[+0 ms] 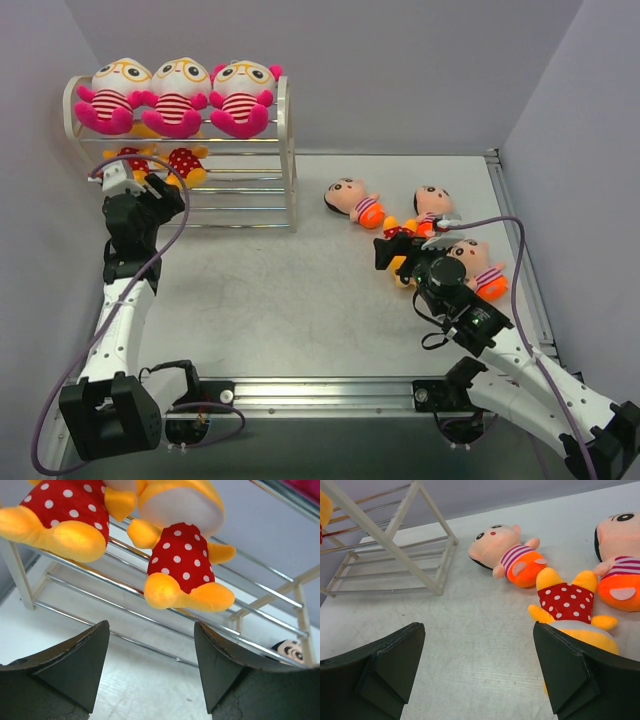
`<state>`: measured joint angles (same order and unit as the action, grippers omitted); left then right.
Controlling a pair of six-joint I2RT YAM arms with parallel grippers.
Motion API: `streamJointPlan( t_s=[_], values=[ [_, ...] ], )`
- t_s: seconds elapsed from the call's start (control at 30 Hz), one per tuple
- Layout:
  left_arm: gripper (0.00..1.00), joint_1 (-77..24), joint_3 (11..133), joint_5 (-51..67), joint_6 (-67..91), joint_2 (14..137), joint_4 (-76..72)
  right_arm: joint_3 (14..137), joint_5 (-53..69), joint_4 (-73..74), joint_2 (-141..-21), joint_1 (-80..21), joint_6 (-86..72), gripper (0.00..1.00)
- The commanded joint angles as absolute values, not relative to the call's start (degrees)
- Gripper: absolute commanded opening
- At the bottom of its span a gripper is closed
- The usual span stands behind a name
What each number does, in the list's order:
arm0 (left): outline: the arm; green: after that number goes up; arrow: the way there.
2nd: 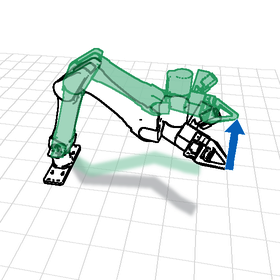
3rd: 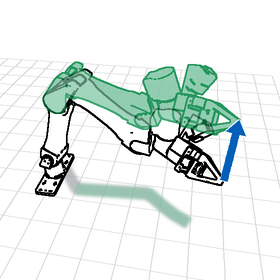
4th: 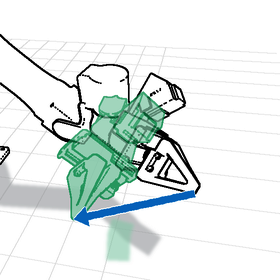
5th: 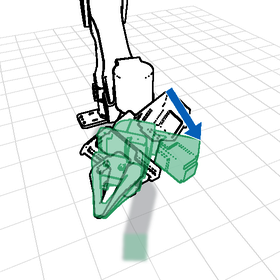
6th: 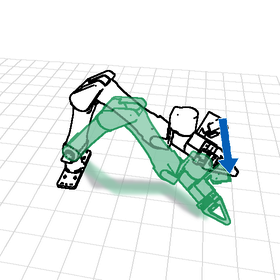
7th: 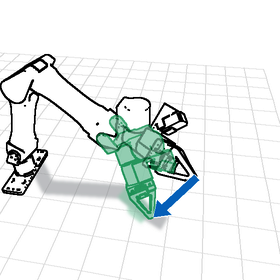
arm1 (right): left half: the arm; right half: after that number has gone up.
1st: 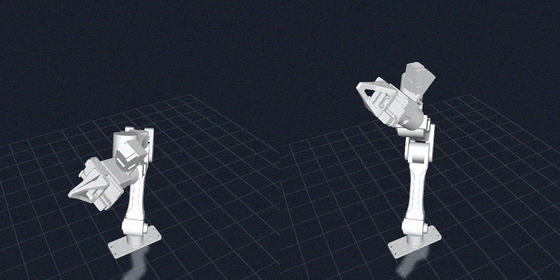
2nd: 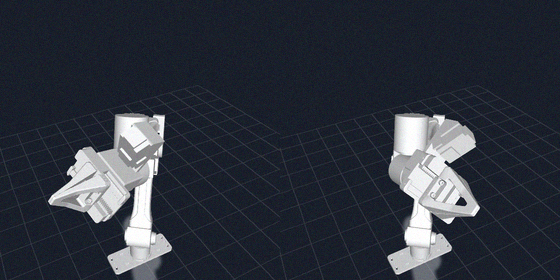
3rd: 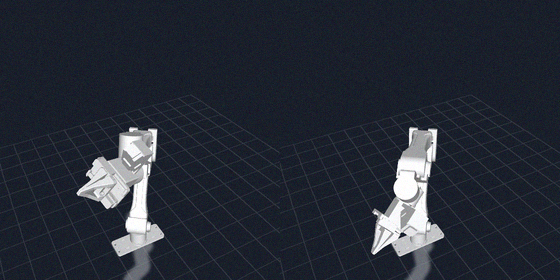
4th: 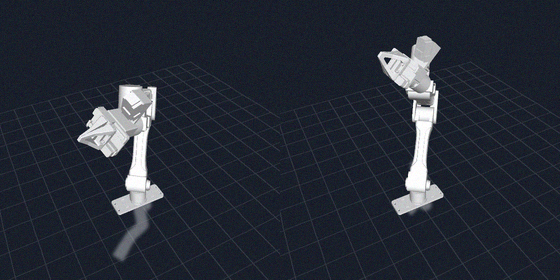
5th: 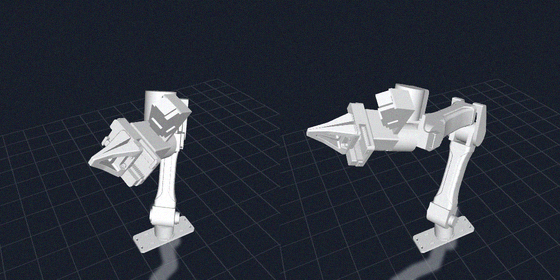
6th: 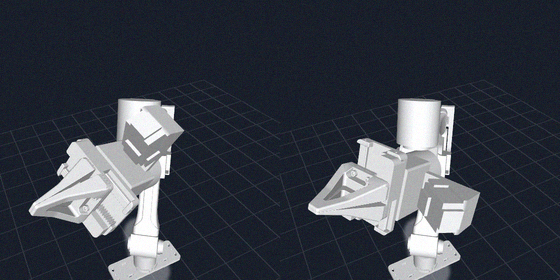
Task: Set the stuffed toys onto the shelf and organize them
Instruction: Place the stuffed toy onto shelf
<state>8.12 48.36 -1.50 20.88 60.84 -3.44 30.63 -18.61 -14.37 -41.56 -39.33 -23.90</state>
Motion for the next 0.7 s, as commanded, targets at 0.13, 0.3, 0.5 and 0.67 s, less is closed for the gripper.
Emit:
streamJointPlan(
  t_s=[0.13,0.3,0.5,0.67],
  values=[
    [0.76,8.53,46.14,-6.50,42.79,63.63,-16.43,30.24,-18.81,-17.75,-39.03,-38.85,-23.55,0.95],
    [0.75,8.26,46.14,-9.22,46.58,66.88,-20.47,29.71,-18.90,-18.02,-38.67,-38.76,-23.29,0.95],
    [0.72,8.00,47.28,-9.32,49.83,70.92,-22.68,29.36,-19.07,-18.28,-38.14,-38.67,-22.94,0.95],
    [0.71,6.24,48.34,-11.07,50.27,73.56,-22.85,28.92,-19.25,-18.54,-38.14,-38.32,-22.85,0.95]
  ],
)
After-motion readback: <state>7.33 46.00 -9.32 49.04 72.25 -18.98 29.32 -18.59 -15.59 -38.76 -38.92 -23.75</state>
